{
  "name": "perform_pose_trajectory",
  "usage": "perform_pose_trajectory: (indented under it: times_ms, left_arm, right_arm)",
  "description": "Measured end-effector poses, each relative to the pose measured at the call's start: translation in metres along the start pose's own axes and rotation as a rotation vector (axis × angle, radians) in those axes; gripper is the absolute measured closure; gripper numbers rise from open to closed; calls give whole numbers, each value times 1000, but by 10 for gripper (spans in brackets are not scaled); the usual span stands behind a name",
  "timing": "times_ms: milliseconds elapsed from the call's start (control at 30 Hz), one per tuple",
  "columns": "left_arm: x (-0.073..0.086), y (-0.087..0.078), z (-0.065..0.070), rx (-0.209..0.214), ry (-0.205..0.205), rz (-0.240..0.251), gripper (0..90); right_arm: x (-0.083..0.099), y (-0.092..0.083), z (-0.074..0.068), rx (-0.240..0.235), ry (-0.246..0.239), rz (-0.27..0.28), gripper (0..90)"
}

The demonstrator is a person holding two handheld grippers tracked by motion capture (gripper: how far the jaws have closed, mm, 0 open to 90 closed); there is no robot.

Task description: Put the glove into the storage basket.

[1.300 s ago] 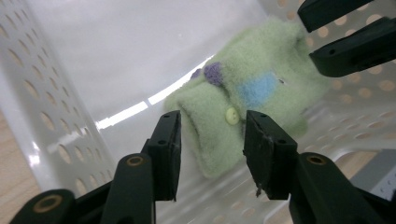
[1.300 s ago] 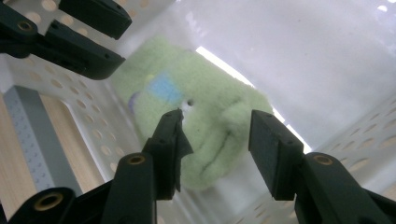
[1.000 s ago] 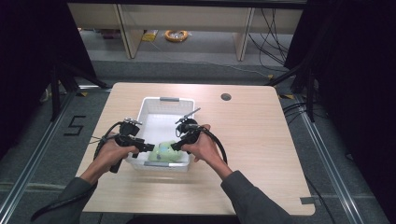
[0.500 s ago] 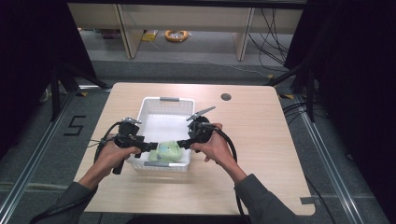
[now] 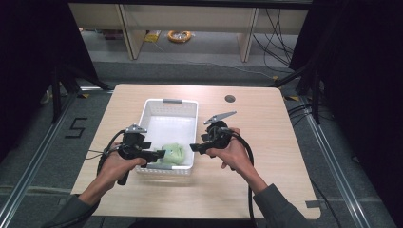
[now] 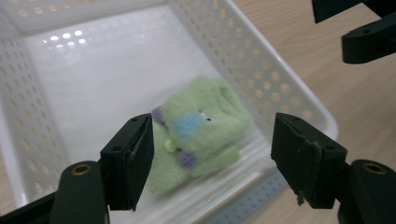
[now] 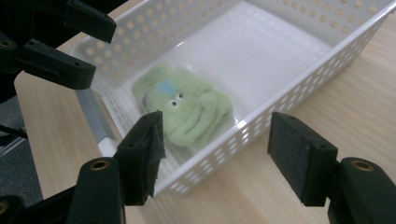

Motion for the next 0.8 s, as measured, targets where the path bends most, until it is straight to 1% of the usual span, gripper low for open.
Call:
perform_pose_trajectory:
  times_ms: [67, 100, 133, 167, 233, 267, 333, 367, 400, 467, 500, 533, 567, 600, 633, 700, 733, 767, 800]
  left_arm:
    - [1, -3, 7, 9, 6, 3, 291]
    - [1, -4, 10, 17, 16, 9, 290]
    - [1, -5, 13, 22, 12, 16, 288]
    - [1, -5, 16, 23, 19, 18, 287]
    - [1, -6, 18, 26, 24, 21, 285]
    - [3, -7, 24, 33, 33, 25, 284]
    - [4, -7, 29, 42, 38, 29, 283]
    - [4, -7, 29, 42, 38, 29, 282]
    - [5, -6, 34, 51, 32, 35, 282]
    - [7, -5, 38, 66, 38, 40, 279]
    - [7, -5, 38, 66, 38, 40, 278]
    - [8, -5, 42, 70, 37, 44, 277]
    - [8, -5, 42, 70, 37, 44, 276]
    - [10, -5, 45, 85, 46, 40, 274]
    - [10, -4, 47, 85, 39, 45, 273]
    - [11, -5, 50, 93, 46, 45, 273]
    - [12, -4, 52, 94, 45, 49, 273]
    - [13, -4, 53, 108, 49, 45, 273]
    - [13, -5, 54, 99, 50, 49, 273]
  right_arm:
    - [5, -4, 1, -5, -8, -4, 368]
    - [7, -6, 1, -6, -9, 1, 367]
    - [8, -8, 1, -5, -10, 5, 367]
    - [10, -9, 1, -12, -10, 10, 366]
    - [11, -11, 3, -5, -16, 18, 364]
    - [14, -16, 3, -2, 2, 22, 364]
    - [16, -19, 4, -9, -1, 35, 363]
    - [17, -21, 4, -9, 9, 36, 363]
    - [18, -23, 5, 3, 5, 39, 362]
    - [21, -26, 4, -2, 3, 47, 359]
    - [22, -27, 5, -10, -6, 56, 358]
    - [24, -29, 6, -2, -7, 52, 357]
    - [24, -29, 6, -2, -7, 52, 357]
    - [27, -31, 3, -11, 10, 55, 354]
    - [28, -32, 4, -15, 5, 62, 352]
    - [31, -35, 2, -17, 16, 68, 350]
    - [32, -37, 4, -13, 10, 68, 349]
    - [34, -39, 5, -1, 7, 72, 349]
    - [35, -40, 4, -4, 4, 78, 348]
Point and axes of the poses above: each handheld gripper's, and its own axes: y roughly forward along the jaws, x roughly out of its underside, z roughly to its right, the point moved 8 cm from there along y, roughly forward along the jaws, and after that the axes turned 4 degrees about -x, right-handed, at the moved point
